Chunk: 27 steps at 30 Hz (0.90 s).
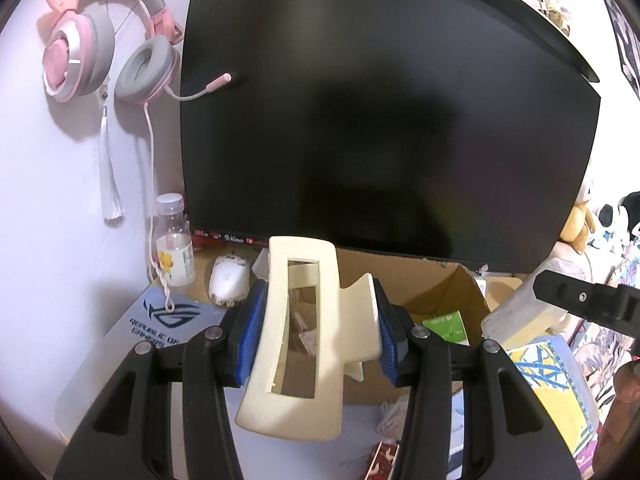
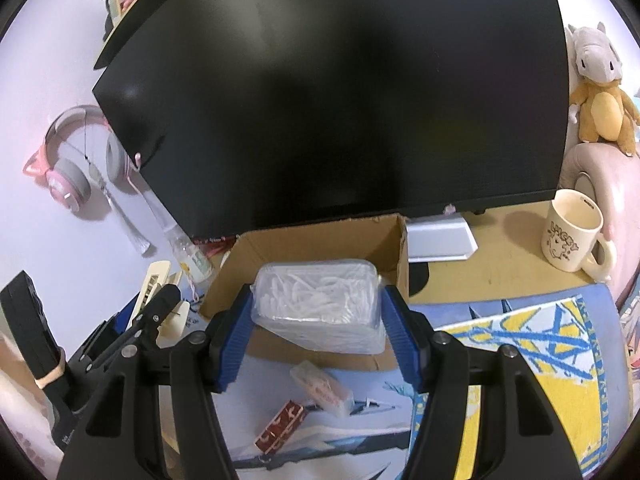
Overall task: Organize objects
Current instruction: 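Carry the claw clip with the left tool while the right carries the swab box over the cardboard box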
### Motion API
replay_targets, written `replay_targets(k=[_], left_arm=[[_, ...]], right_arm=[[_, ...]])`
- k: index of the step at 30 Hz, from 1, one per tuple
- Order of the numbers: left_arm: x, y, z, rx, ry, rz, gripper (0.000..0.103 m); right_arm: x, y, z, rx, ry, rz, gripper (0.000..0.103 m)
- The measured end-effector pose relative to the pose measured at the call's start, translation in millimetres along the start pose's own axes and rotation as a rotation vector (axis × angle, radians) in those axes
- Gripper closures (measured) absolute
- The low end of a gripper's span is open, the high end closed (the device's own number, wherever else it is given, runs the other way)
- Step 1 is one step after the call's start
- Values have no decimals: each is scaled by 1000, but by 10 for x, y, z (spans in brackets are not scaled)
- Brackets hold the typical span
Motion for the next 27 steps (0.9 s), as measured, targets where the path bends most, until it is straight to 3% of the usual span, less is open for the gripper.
replay_targets(k=[13, 20, 27], left_arm=[[-279, -119, -59, -3, -13, 15, 56], [-262, -182, -181, 26, 14, 96, 56], [-355, -204, -202, 29, 3, 103, 56]], right_arm=[[-310, -272, -75, -7, -20, 1, 36], [-499, -296, -149, 13, -7, -4, 36], [-631, -324, -148, 8, -5, 5, 36]])
Point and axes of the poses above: each gripper's, at about its wrist camera, not at the fingertips, and x roughly against the way its jaws point, z to its right, y to its underside, the point moved 2 cm from there along -x, roughly the way its jaws point, and after that the axes turned 10 degrees about y, right-handed, at the moved point
